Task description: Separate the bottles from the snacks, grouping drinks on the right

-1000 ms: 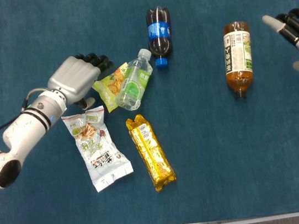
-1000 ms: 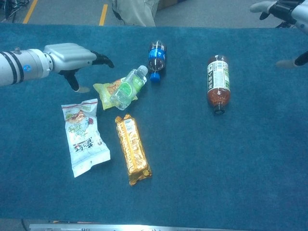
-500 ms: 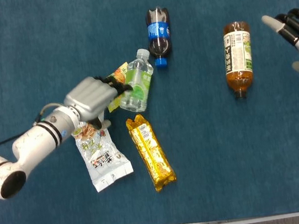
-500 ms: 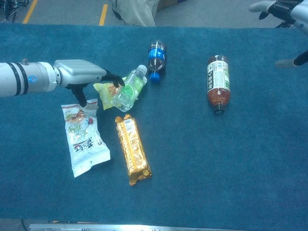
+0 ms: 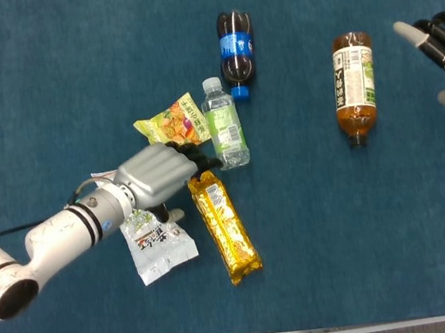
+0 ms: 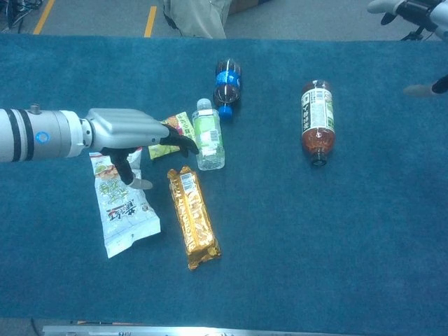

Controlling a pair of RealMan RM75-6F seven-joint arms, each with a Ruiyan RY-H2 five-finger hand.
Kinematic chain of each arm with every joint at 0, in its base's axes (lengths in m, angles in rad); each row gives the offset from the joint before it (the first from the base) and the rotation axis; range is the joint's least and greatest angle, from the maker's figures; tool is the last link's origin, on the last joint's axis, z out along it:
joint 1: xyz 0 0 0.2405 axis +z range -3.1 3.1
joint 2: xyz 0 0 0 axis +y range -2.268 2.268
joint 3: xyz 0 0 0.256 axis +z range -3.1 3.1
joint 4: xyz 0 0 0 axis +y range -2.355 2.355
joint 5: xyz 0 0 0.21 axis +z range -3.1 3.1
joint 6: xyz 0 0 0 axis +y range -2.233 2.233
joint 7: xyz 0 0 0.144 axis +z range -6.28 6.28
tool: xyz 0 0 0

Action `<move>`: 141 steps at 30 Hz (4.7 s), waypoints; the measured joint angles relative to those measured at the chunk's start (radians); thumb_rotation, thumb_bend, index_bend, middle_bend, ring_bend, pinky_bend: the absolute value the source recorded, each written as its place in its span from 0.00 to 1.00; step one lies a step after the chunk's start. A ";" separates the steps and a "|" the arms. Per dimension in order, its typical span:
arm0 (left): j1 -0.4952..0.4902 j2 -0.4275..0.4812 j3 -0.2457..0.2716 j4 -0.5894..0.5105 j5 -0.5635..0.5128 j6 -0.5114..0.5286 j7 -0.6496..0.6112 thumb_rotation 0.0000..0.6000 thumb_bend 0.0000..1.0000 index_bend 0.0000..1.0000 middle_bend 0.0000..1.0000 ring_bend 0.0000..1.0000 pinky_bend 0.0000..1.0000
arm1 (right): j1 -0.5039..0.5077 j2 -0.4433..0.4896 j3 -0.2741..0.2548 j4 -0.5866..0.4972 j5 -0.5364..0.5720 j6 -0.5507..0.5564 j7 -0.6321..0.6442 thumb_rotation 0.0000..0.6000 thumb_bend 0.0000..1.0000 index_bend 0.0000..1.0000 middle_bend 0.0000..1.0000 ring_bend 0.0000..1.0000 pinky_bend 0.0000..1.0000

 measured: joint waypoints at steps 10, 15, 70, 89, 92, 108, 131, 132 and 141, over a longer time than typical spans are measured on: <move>0.005 -0.018 0.016 0.129 -0.104 0.044 0.071 1.00 0.30 0.11 0.19 0.11 0.19 | -0.003 -0.002 -0.002 0.001 -0.006 -0.001 0.003 1.00 0.00 0.12 0.28 0.25 0.42; 0.008 -0.055 0.025 0.198 -0.140 0.088 0.130 1.00 0.30 0.11 0.17 0.11 0.19 | -0.006 -0.001 -0.002 0.002 -0.003 -0.001 0.003 1.00 0.00 0.12 0.28 0.25 0.42; 0.211 0.137 0.101 0.019 -0.157 0.555 0.243 1.00 0.46 0.13 0.18 0.11 0.15 | 0.145 -0.024 0.009 -0.078 -0.064 -0.224 -0.067 1.00 0.00 0.12 0.28 0.25 0.42; 0.490 0.231 0.078 -0.059 0.055 0.871 0.232 1.00 0.46 0.13 0.15 0.10 0.15 | 0.406 -0.259 0.070 -0.016 0.019 -0.535 -0.339 1.00 0.00 0.12 0.28 0.25 0.40; 0.507 0.239 0.070 -0.064 0.058 0.871 0.229 1.00 0.46 0.12 0.15 0.10 0.15 | 0.429 -0.306 0.073 0.025 0.039 -0.557 -0.368 1.00 0.00 0.12 0.28 0.24 0.39; 0.554 0.255 0.028 -0.078 0.056 0.831 0.206 1.00 0.46 0.12 0.13 0.09 0.15 | 0.535 -0.510 0.062 0.265 0.082 -0.597 -0.453 1.00 0.00 0.12 0.28 0.21 0.34; 0.607 0.280 -0.006 -0.066 0.081 0.801 0.137 1.00 0.46 0.12 0.12 0.09 0.15 | 0.604 -0.757 0.023 0.525 0.131 -0.577 -0.598 1.00 0.00 0.35 0.42 0.33 0.33; 0.609 0.282 -0.007 -0.066 0.082 0.801 0.133 1.00 0.46 0.12 0.12 0.09 0.15 | 0.605 -0.763 0.021 0.535 0.131 -0.573 -0.596 1.00 0.00 0.41 0.46 0.37 0.34; 0.614 0.284 -0.018 -0.058 0.090 0.776 0.115 1.00 0.46 0.12 0.12 0.09 0.15 | 0.601 -0.775 -0.012 0.575 0.078 -0.510 -0.503 1.00 0.00 0.61 0.60 0.57 0.49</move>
